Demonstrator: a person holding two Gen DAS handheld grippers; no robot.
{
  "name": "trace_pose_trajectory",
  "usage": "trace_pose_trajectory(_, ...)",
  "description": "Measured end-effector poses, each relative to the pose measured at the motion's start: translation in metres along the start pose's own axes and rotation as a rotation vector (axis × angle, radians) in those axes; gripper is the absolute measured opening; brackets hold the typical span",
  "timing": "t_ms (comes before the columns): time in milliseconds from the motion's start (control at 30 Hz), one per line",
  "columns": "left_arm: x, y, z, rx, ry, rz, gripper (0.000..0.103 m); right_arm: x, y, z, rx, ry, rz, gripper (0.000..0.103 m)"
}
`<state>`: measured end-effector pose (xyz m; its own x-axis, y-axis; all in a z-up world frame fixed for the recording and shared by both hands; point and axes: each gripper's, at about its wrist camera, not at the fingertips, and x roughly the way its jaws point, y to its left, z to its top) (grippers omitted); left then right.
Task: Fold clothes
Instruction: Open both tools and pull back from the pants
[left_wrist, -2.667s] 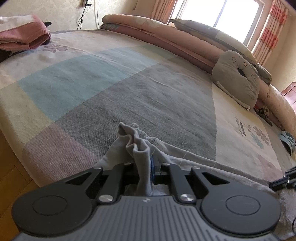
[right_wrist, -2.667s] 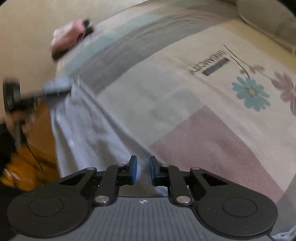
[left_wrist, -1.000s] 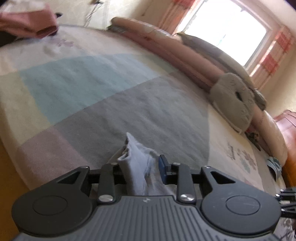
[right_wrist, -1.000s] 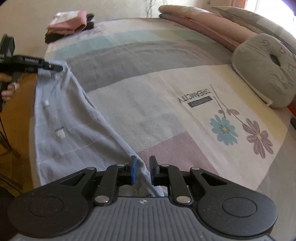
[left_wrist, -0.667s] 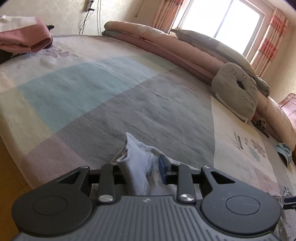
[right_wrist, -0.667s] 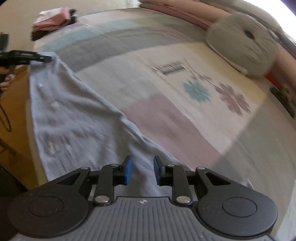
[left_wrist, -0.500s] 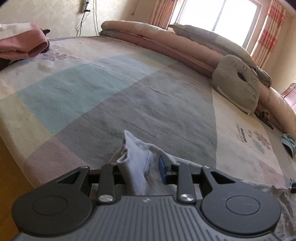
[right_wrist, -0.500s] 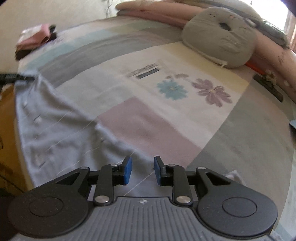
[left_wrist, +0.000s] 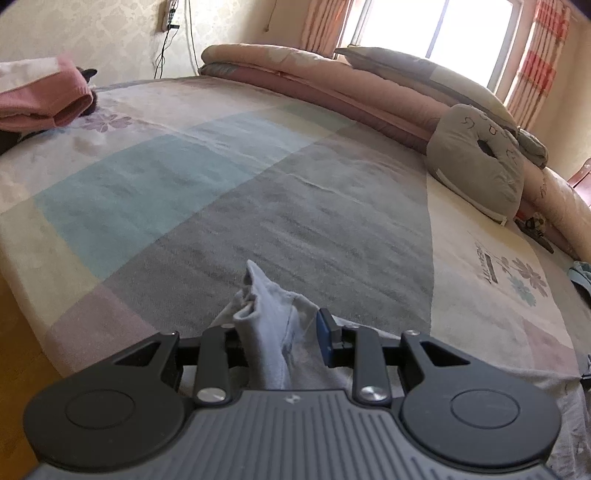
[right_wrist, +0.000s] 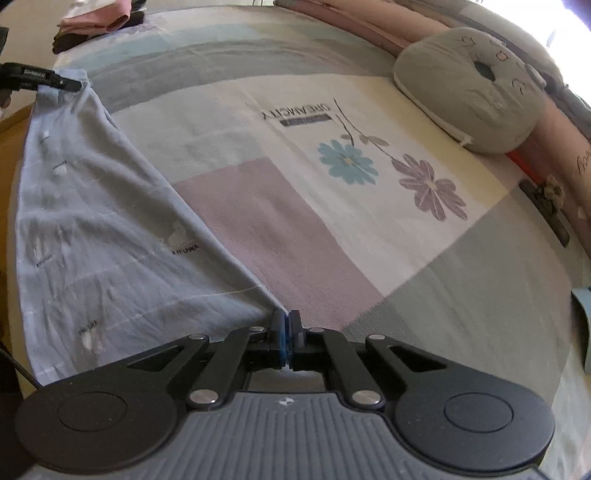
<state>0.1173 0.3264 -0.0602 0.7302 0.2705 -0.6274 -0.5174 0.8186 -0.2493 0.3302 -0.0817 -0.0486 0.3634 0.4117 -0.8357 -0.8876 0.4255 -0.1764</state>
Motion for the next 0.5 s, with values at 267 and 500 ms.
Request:
trace_pose_trajectory(267, 0.004, 0.008, -0.007, 0.013, -0.006, 0.021, 0.024, -0.003, -0.02, 0.0, 0.07, 0.005, -0.072, 0.003)
trace_pose_trajectory(500, -0.027, 0.032, 0.005, -0.025, -0.089, 0.134, 0.022, -0.02, -0.006, 0.027, 0.1, -0.106, -0.009, 0.015)
